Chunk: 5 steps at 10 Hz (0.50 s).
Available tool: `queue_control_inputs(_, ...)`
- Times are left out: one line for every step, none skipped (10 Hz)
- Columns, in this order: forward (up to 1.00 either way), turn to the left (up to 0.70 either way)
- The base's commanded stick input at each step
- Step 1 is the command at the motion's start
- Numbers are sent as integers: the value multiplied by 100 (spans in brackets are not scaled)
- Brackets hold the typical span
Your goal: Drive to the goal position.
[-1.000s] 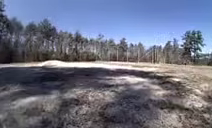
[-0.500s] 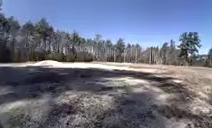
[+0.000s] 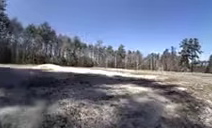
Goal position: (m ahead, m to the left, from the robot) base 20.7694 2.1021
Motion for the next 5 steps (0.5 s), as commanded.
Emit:
queue_control_inputs(70,0)
queue_control_inputs(70,0)
queue_control_inputs(70,0)
queue_control_inputs(70,0)
queue_control_inputs(70,0)
